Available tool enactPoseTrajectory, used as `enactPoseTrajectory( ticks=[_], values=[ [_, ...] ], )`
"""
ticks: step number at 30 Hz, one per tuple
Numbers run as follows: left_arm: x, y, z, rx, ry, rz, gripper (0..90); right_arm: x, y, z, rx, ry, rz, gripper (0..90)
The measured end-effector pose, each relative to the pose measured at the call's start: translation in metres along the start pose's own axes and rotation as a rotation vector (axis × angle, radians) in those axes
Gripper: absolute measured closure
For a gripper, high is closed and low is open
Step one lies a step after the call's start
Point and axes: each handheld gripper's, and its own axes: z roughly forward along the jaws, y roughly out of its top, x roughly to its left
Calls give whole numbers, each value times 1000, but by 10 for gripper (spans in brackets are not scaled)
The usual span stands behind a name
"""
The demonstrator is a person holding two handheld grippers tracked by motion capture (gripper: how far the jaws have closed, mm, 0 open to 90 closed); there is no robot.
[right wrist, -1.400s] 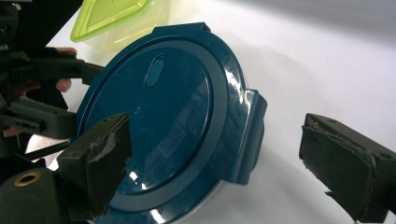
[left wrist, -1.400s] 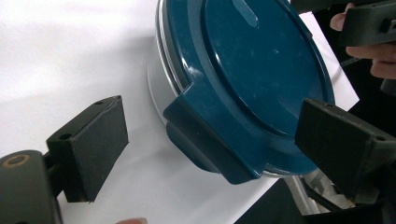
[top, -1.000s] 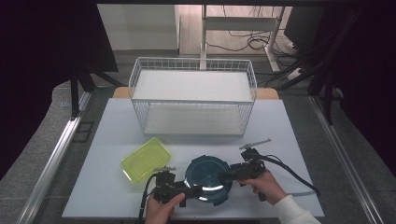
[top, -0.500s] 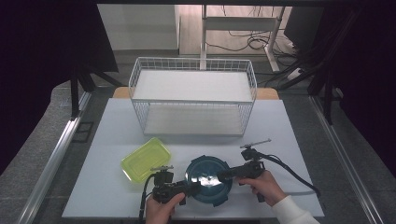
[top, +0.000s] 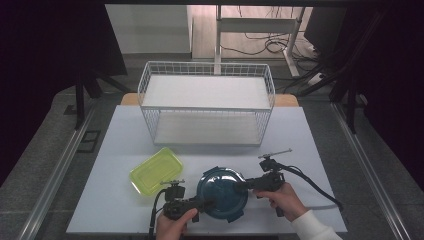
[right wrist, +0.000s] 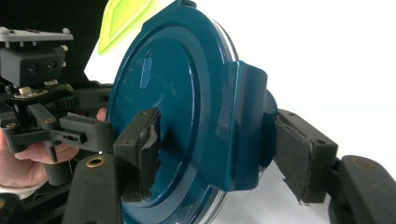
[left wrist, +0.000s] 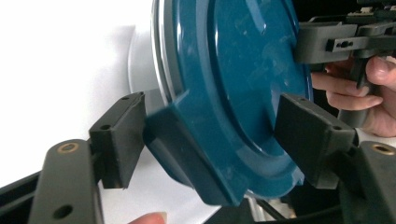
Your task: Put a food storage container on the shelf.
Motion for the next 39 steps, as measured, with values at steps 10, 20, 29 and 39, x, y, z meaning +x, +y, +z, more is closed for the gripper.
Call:
enactPoseTrajectory(
  ticks=[10, 20, 29, 39],
  values=[
    [-2, -5, -6, -1, -6, -63, 340, 0, -1, -1, -8, 0, 21, 374],
    [-7, -4, -6, -4, -13, -66, 393, 5, -4, -9, -47, -24, 58, 384],
    [-11, 2, -5, -4, -32, -51, 413, 10, -2, -19, -95, -37, 35, 389],
    [-22, 19, -13, -30, -56, 11, 413, 30, 12, -37, -165, -69, -41, 394]
  ],
)
